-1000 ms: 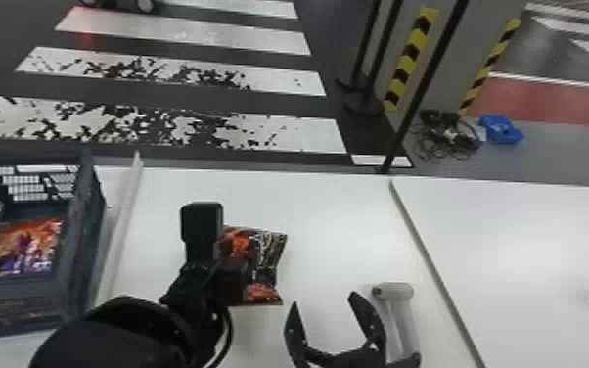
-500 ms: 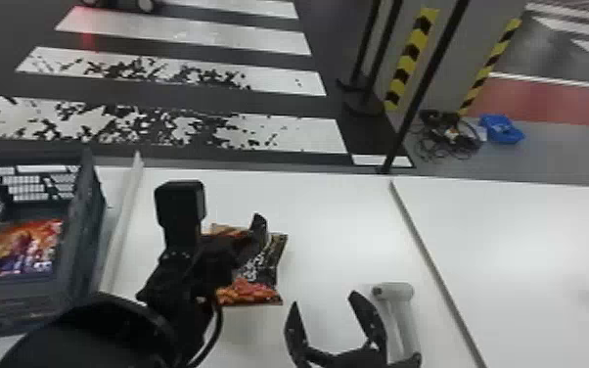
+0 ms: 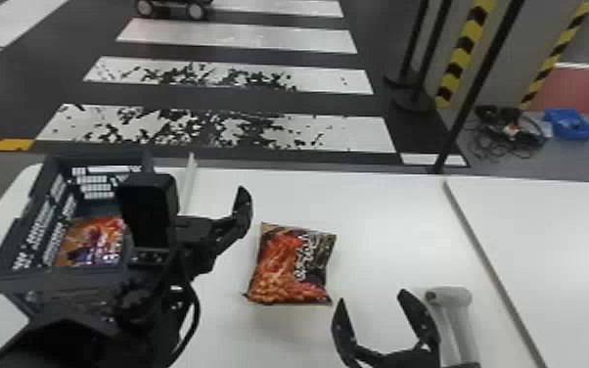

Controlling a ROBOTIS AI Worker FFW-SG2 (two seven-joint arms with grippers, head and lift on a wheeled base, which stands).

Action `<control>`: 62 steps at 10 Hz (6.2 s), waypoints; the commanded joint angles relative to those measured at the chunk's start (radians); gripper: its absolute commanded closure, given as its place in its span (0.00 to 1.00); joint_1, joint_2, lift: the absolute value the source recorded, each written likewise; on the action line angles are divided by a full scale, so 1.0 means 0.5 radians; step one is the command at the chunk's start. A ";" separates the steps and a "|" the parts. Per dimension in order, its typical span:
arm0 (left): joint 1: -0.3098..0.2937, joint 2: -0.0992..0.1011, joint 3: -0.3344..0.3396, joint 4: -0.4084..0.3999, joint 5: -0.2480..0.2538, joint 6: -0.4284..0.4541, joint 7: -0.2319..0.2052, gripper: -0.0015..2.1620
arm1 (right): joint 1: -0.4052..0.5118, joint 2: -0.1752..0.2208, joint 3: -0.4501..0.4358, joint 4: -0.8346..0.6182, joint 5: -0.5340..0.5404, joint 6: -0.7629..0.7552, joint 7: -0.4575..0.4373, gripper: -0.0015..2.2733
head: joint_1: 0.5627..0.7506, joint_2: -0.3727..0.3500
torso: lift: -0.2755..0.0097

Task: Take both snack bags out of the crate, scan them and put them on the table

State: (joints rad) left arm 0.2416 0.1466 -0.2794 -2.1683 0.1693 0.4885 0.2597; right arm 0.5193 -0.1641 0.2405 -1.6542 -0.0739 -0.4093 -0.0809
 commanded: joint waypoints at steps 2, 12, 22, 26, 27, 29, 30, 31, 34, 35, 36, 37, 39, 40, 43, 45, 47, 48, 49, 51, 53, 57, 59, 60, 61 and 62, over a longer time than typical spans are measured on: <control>0.155 0.139 0.065 -0.047 -0.099 -0.487 -0.075 0.02 | -0.041 0.009 -0.005 -0.112 -0.033 0.333 0.015 0.02 | 0.70 0.49 | 0.63; 0.787 0.296 0.353 0.032 -0.216 -1.874 -0.219 0.03 | -0.222 0.147 -0.254 -0.760 -0.447 2.106 0.177 0.04 | 0.70 0.63 | 0.63; 0.983 0.185 0.442 0.416 -0.041 -2.433 -0.360 0.04 | -0.541 0.330 -0.521 -0.790 -0.883 2.946 0.235 0.04 | 0.70 0.79 | 0.63; 1.005 0.158 0.497 0.489 0.002 -2.390 -0.384 0.04 | -0.569 0.330 -0.539 -0.698 -0.904 2.946 0.232 0.05 | 0.70 0.82 | 0.63; 1.005 0.152 0.513 0.508 0.002 -2.383 -0.384 0.04 | -0.584 0.330 -0.536 -0.677 -0.904 2.959 0.232 0.05 | 0.70 0.83 | 0.63; 1.008 0.146 0.516 0.532 0.008 -2.371 -0.384 0.04 | -0.615 0.330 -0.527 -0.625 -0.901 2.965 0.235 0.08 | 0.70 0.85 | 0.63; 1.008 0.146 0.519 0.532 0.008 -2.353 -0.384 0.04 | -0.627 0.330 -0.524 -0.606 -0.901 2.965 0.235 0.08 | 0.70 0.86 | 0.63; 1.008 0.146 0.522 0.532 0.008 -2.334 -0.384 0.04 | -0.637 0.330 -0.524 -0.594 -0.901 2.965 0.235 0.09 | 0.70 0.86 | 0.63; 1.008 0.143 0.525 0.542 0.008 -2.322 -0.384 0.04 | -0.673 0.330 -0.512 -0.539 -0.914 2.965 0.235 0.16 | 0.70 0.86 | 0.63; 1.008 0.143 0.525 0.542 0.008 -2.322 -0.384 0.04 | -0.689 0.330 -0.509 -0.526 -0.911 2.971 0.235 0.26 | 0.70 0.87 | 0.63; 1.008 0.143 0.525 0.548 0.011 -2.322 -0.384 0.04 | -0.695 0.330 -0.509 -0.508 -0.904 2.971 0.232 0.46 | 0.70 0.87 | 0.63; 1.008 0.139 0.528 0.551 0.011 -2.322 -0.381 0.04 | -0.707 0.330 -0.512 -0.502 -0.889 3.020 0.223 0.70 | 0.70 0.87 | 0.63; 1.005 0.139 0.528 0.551 0.011 -2.322 -0.381 0.04 | -0.713 0.330 -0.518 -0.502 -0.852 3.081 0.146 0.98 | 0.70 0.87 | 0.63; 1.005 0.136 0.528 0.551 0.011 -2.322 -0.381 0.04 | -0.713 0.330 -0.536 -0.505 -0.865 3.081 0.125 0.99 | 0.70 0.86 | 0.63; 1.005 0.133 0.522 0.551 0.011 -2.310 -0.381 0.04 | -0.683 0.330 -0.552 -0.634 -0.877 3.081 0.061 0.99 | 0.70 0.84 | 0.63; 1.005 0.133 0.519 0.551 0.011 -2.310 -0.378 0.04 | -0.667 0.330 -0.502 -0.784 -0.696 3.094 -0.022 0.99 | 0.70 0.81 | 0.63; 1.002 0.136 0.519 0.551 0.011 -2.310 -0.378 0.04 | -0.649 0.330 -0.361 -0.870 -0.309 3.051 -0.166 0.99 | 0.70 0.77 | 0.63; 0.999 0.136 0.516 0.551 0.011 -2.304 -0.378 0.04 | -0.640 0.330 -0.260 -0.885 -0.079 3.002 -0.209 0.99 | 0.70 0.73 | 0.63; 0.996 0.139 0.510 0.551 0.011 -2.304 -0.378 0.04 | -0.640 0.330 -0.174 -0.882 0.154 2.922 -0.265 0.99 | 0.70 0.71 | 0.63; 0.993 0.143 0.510 0.554 0.026 -2.304 -0.378 0.04 | -0.646 0.330 -0.048 -0.864 0.464 2.811 -0.329 0.99 | 0.70 0.65 | 0.63; 0.993 0.143 0.510 0.554 0.026 -2.304 -0.378 0.04 | -0.661 0.310 0.062 -0.790 0.795 2.726 -0.406 0.99 | 0.70 0.64 | 0.63; 0.983 0.139 0.507 0.575 0.029 -2.304 -0.378 0.04 | -0.667 0.163 0.498 -0.490 1.633 2.695 -0.467 0.99 | 0.70 0.60 | 0.63; 0.980 0.136 0.510 0.585 0.045 -2.304 -0.378 0.04 | -0.615 0.107 0.657 -0.487 1.716 2.726 -0.418 0.99 | 0.70 0.64 | 0.63; 0.983 0.139 0.510 0.591 0.054 -2.310 -0.378 0.04 | -0.575 0.058 0.725 -0.530 1.719 2.793 -0.344 0.99 | 0.70 0.67 | 0.63; 0.977 0.139 0.513 0.597 0.057 -2.304 -0.378 0.04 | -0.548 0.046 0.768 -0.539 1.722 2.811 -0.268 0.99 | 0.70 0.69 | 0.63; 0.968 0.139 0.513 0.606 0.060 -2.310 -0.378 0.04 | -0.520 0.040 0.771 -0.554 1.700 2.805 -0.136 0.95 | 0.70 0.73 | 0.63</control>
State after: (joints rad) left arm 0.7288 0.2162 -0.0231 -1.8678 0.1979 -0.6658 0.0705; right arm 0.2512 -0.1413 0.6226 -1.9262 0.7820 0.9940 -0.1526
